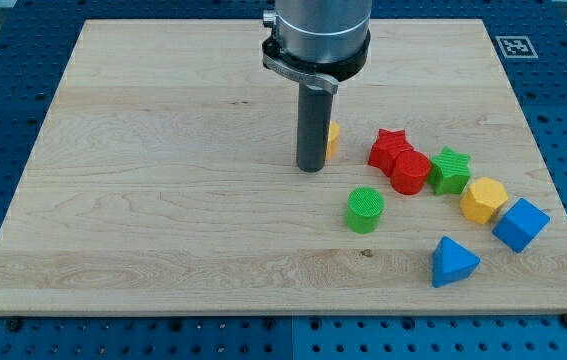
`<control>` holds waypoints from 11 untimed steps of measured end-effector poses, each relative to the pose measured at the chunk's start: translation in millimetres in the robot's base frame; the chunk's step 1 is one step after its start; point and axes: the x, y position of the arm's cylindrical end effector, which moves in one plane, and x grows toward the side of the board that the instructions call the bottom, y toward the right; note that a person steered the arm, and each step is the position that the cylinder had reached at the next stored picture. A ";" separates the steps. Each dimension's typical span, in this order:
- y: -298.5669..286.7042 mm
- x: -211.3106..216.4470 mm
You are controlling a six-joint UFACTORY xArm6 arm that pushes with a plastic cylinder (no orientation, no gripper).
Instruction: Push the yellow heart towards center
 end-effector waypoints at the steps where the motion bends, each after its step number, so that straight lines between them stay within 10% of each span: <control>1: -43.5 -3.4; 11: 32.6 -21.2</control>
